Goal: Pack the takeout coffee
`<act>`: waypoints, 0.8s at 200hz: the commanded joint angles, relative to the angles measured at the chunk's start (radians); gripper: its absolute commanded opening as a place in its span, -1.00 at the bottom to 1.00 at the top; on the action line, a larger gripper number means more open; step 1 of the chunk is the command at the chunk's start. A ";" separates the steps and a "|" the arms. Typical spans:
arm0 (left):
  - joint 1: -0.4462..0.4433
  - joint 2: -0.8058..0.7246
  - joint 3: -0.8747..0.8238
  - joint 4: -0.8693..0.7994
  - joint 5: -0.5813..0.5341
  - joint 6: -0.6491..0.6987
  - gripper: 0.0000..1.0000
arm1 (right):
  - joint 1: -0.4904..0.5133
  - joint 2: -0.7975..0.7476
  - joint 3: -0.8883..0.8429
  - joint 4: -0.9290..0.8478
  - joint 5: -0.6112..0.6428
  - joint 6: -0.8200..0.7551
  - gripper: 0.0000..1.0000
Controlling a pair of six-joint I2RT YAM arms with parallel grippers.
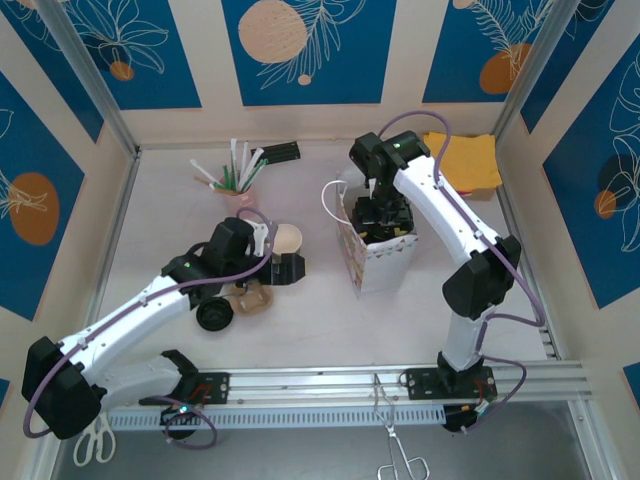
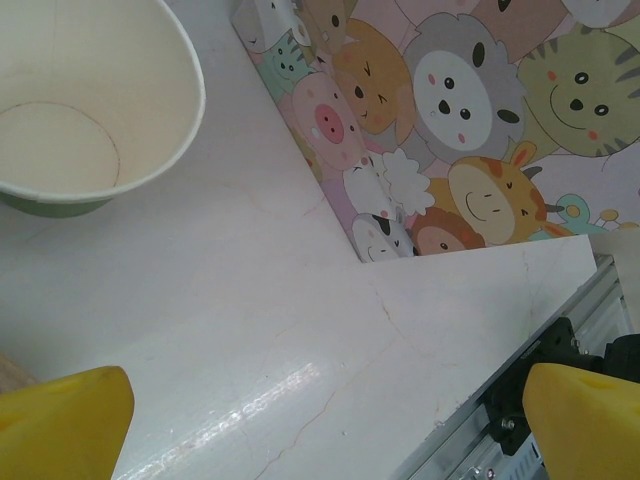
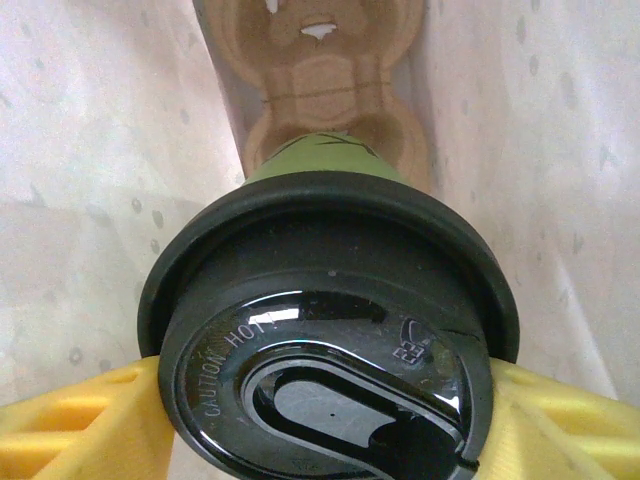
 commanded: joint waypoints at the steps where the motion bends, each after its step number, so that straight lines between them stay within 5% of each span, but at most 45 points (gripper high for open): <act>1: -0.011 -0.003 0.035 0.001 0.008 0.010 1.00 | -0.005 0.013 0.046 -0.013 -0.022 -0.017 0.39; 160: -0.011 -0.012 0.059 -0.004 -0.026 0.010 1.00 | -0.026 0.015 -0.042 0.058 -0.041 -0.041 0.39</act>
